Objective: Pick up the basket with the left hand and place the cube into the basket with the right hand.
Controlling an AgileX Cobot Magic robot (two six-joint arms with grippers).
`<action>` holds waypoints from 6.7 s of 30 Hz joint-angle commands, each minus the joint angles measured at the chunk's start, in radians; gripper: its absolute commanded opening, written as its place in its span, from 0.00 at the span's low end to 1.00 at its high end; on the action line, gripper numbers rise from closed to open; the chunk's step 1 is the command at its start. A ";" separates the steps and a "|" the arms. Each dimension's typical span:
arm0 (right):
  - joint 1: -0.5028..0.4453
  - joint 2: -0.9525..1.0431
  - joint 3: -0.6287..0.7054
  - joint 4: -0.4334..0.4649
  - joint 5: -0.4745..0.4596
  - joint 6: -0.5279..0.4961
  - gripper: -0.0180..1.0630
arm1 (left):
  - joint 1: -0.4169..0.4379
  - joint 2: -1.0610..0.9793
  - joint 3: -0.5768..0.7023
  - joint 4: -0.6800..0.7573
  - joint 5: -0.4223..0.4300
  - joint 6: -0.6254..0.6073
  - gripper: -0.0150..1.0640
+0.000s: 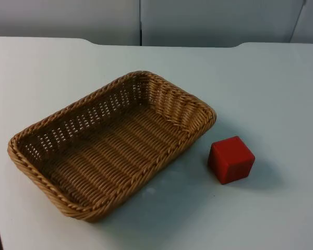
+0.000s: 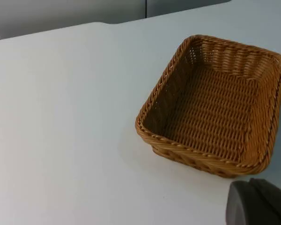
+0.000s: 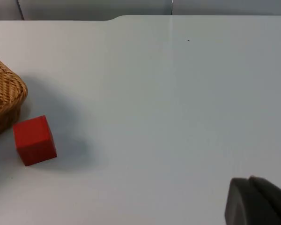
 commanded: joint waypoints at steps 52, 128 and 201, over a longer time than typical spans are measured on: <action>0.000 -0.001 0.005 -0.008 -0.010 0.002 0.01 | 0.001 1.632 -0.043 -0.849 -0.704 0.161 0.60; 0.000 -0.001 0.005 -0.008 -0.010 0.002 0.01 | 0.003 1.628 -0.333 -0.994 -0.516 0.179 0.01; 0.489 1.850 -0.175 0.280 -1.176 -0.653 0.99 | 0.003 1.628 -0.333 -0.994 -0.530 0.179 0.01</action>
